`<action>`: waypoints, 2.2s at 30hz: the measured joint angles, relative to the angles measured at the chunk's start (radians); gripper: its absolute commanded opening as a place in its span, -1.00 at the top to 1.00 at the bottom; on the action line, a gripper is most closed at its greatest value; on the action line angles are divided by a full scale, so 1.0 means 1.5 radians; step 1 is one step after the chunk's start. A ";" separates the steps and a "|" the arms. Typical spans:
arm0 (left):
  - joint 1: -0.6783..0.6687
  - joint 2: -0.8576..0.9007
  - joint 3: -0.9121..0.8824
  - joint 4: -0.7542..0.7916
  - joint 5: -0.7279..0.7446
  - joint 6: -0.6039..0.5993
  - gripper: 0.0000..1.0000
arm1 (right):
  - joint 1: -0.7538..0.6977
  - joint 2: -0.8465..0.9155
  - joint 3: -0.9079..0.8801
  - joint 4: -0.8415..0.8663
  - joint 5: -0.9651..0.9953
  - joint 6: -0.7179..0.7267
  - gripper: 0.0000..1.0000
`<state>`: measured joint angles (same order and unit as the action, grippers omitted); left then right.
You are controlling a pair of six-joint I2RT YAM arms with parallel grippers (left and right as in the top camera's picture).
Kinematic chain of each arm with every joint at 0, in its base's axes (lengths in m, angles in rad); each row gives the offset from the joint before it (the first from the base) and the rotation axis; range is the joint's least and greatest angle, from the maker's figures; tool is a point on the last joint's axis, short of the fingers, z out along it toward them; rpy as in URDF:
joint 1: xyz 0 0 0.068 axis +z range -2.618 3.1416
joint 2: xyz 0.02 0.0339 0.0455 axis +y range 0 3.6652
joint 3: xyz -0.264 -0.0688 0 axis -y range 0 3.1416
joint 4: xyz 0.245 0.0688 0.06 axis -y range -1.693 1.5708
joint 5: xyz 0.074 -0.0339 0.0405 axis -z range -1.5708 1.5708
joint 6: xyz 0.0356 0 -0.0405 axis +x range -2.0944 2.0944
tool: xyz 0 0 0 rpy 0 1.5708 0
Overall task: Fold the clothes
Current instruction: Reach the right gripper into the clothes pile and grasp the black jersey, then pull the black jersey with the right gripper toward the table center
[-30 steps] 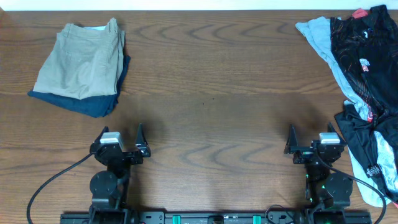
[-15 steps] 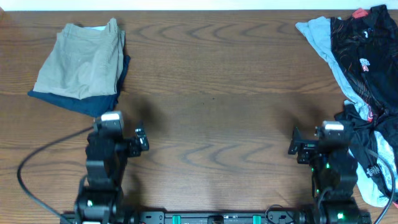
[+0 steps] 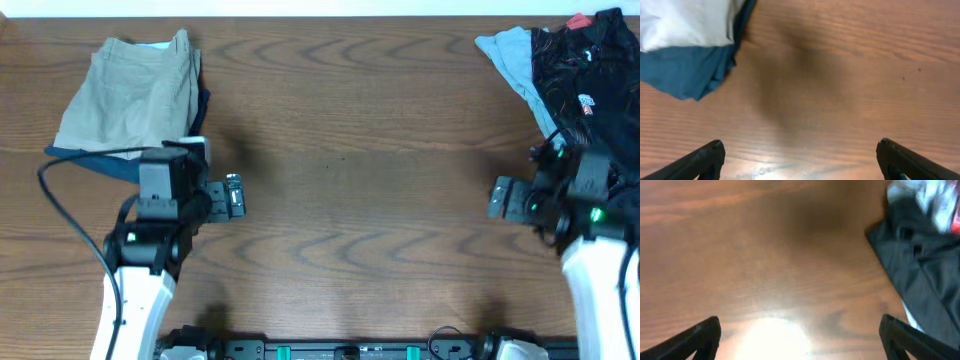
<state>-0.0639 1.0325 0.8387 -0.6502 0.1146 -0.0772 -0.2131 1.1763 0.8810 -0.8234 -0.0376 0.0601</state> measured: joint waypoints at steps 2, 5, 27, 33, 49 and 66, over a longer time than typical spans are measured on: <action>0.000 0.024 0.016 -0.012 0.015 0.000 -0.96 | -0.019 0.049 0.029 -0.010 -0.007 0.000 -0.98; 0.000 0.051 0.022 -0.014 0.037 0.000 -0.96 | -0.041 0.115 0.057 0.009 -0.013 0.000 -0.99; 0.000 0.122 0.022 0.033 0.062 0.000 -0.96 | -0.105 0.315 0.063 0.232 0.218 0.090 -0.51; 0.000 0.123 0.022 0.035 0.062 0.000 -0.96 | -0.108 0.356 0.063 0.251 0.224 0.094 -0.43; 0.000 0.123 0.022 0.037 0.062 0.000 -0.96 | -0.108 0.401 0.063 0.298 0.232 0.094 0.98; 0.000 0.123 0.022 0.037 0.062 0.000 -0.96 | -0.108 0.242 0.217 0.125 0.054 0.040 0.98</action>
<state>-0.0639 1.2171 0.8722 -0.5941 0.2077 -0.0776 -0.3744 1.5398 1.2072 -0.6357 0.0433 0.1204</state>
